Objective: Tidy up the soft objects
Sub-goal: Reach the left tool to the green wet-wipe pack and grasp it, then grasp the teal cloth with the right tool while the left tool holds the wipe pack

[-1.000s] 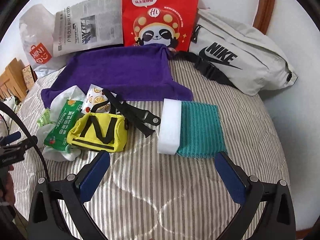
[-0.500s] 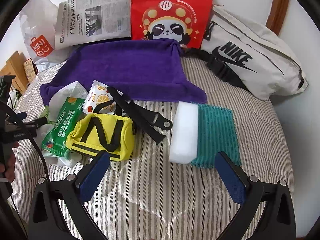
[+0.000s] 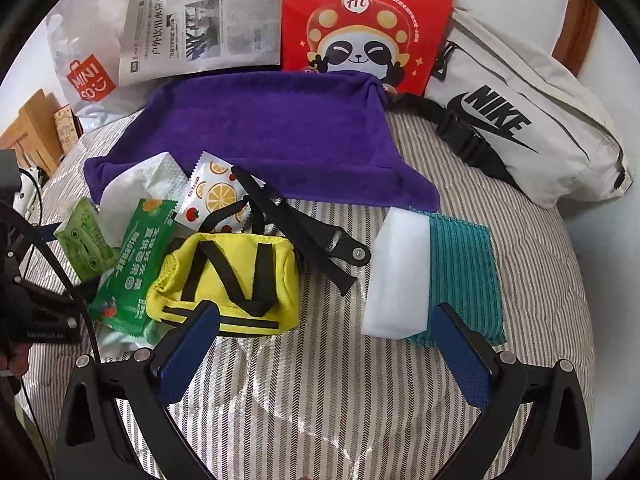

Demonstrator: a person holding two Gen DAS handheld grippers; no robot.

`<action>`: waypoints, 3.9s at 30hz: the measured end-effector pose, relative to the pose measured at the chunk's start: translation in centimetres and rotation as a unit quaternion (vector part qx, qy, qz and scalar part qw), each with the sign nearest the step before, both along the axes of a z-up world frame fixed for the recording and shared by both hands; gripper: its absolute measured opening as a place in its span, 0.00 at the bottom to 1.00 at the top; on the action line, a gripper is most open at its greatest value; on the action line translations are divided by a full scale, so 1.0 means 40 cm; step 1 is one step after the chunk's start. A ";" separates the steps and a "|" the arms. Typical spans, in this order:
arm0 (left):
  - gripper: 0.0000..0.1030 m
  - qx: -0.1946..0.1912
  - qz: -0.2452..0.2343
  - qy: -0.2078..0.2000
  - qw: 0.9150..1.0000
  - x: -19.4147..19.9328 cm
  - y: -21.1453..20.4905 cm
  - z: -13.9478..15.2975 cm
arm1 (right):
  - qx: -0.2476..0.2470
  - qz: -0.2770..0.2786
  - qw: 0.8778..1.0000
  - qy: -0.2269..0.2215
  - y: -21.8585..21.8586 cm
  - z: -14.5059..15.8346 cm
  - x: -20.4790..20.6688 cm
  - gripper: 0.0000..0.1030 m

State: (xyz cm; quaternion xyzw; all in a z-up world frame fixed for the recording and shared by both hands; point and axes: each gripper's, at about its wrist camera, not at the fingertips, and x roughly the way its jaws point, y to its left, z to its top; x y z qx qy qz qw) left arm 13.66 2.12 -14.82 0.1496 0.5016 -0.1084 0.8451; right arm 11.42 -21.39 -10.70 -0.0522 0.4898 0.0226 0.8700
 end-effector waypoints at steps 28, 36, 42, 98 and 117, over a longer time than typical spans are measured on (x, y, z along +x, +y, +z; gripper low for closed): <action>0.76 -0.044 0.069 -0.024 0.996 0.023 0.159 -0.013 | -0.010 0.012 1.000 0.004 0.024 0.003 -0.011 1.00; 0.72 -0.040 0.101 -0.057 0.992 0.000 0.153 -0.011 | -0.010 -0.020 0.999 -0.031 -0.072 0.042 -0.044 1.00; 0.72 -0.040 0.109 -0.057 0.992 -0.018 0.141 -0.018 | 0.013 -0.085 0.995 -0.053 -0.215 0.032 -0.046 1.00; 0.76 -0.075 0.133 -0.042 0.987 -0.022 0.167 -0.024 | 0.084 -0.056 0.995 -0.019 -0.365 -0.105 0.086 0.83; 0.71 -0.088 0.138 -0.051 0.985 -0.057 0.182 0.037 | 0.081 -0.008 0.995 -0.061 -0.257 0.056 0.021 0.83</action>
